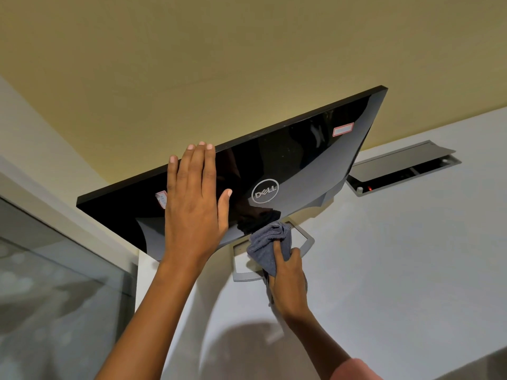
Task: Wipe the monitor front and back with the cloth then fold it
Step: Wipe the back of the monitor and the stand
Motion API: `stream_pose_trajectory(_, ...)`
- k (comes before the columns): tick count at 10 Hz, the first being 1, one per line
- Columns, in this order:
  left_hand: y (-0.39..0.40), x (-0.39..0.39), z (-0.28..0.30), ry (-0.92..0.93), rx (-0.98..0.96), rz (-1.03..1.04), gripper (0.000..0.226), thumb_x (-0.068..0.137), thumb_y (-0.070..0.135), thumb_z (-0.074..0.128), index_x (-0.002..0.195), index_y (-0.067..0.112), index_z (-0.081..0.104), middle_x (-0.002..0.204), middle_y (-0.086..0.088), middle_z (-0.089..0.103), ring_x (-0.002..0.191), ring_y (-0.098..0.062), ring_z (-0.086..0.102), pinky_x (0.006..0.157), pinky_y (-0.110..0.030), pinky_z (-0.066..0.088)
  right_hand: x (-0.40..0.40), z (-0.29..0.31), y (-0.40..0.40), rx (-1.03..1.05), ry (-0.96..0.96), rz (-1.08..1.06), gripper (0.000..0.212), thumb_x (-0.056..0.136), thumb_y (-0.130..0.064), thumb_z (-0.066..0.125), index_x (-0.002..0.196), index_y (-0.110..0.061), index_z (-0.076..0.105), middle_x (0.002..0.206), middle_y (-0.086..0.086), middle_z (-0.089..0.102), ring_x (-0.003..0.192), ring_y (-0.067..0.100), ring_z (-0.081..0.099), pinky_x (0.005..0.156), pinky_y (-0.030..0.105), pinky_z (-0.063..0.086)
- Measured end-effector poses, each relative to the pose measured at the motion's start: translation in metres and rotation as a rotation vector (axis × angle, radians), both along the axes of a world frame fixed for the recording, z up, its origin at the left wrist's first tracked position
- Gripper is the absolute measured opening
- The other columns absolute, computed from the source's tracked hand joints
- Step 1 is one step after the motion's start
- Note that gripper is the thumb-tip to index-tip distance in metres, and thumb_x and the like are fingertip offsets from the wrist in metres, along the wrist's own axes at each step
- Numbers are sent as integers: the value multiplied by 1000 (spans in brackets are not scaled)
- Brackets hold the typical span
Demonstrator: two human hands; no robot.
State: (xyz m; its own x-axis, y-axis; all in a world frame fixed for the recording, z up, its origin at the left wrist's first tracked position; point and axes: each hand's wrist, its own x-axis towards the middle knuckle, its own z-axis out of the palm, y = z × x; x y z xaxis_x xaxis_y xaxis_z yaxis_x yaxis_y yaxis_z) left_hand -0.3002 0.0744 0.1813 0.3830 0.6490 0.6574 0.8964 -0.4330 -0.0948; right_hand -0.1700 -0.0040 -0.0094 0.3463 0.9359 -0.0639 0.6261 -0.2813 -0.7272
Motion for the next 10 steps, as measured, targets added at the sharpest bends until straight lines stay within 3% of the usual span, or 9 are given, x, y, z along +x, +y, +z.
stream_pose_trajectory(1,-1,0,0,-2,9,11,65,92,29,50,144,-2,26,146,-21,34,139,-31,23,118,-44,8,1,-18,-17,-164,1,23,61,90,-26,54,143,-30,25,125,10,38,106,25,51,84,29,45)
stream_pose_trajectory(2,-2,1,1,-14,-2,4,65,92,29,50,144,-2,27,146,-20,34,139,-30,24,118,-43,7,6,-29,-29,-313,-91,36,68,91,-46,49,146,-28,14,123,6,36,107,19,51,86,23,44)
stream_pose_trajectory(4,-4,2,1,-35,-5,5,65,92,29,51,144,-1,27,147,-19,34,140,-30,23,119,-42,6,13,-18,-22,-65,-108,92,65,88,-55,35,139,-14,32,98,-10,44,89,7,53,80,17,47)
stream_pose_trajectory(5,-5,4,2,-46,2,0,64,92,27,52,143,-2,28,146,-20,35,140,-30,24,119,-42,4,11,-2,5,182,-49,57,85,76,-75,20,137,-18,26,110,-9,41,96,6,48,81,8,42)
stream_pose_trajectory(6,-4,4,2,-52,3,-3,64,92,27,53,143,-2,28,146,-20,34,140,-31,24,118,-42,3,7,4,10,144,-134,56,59,91,-62,26,138,-27,21,115,-6,44,105,16,53,81,11,44)
stream_pose_trajectory(7,-4,5,1,-62,-4,4,64,92,27,53,144,-2,27,146,-20,34,140,-31,24,119,-42,2,9,-4,-7,-116,-160,121,60,98,-26,41,145,-36,5,132,10,35,113,32,47,91,41,48)
stream_pose_trajectory(8,-4,6,1,-67,0,6,64,92,27,53,143,-2,28,146,-20,34,140,-31,24,119,-42,2,10,-16,-23,-309,-336,183,73,95,-34,48,149,-34,-3,140,9,29,120,27,45,99,39,45)
stream_pose_trajectory(9,-3,7,0,-71,3,5,64,92,27,53,143,-2,28,146,-20,35,140,-31,24,118,-42,2,8,-21,-34,-459,-352,173,77,95,-31,50,149,-31,-5,145,11,26,124,26,43,102,37,43)
stream_pose_trajectory(10,-3,6,0,-74,3,6,64,92,27,53,143,-2,28,146,-20,35,140,-31,24,119,-42,2,7,-25,-32,-426,-321,185,78,94,-38,50,150,-29,-4,143,9,26,124,26,44,101,36,41)
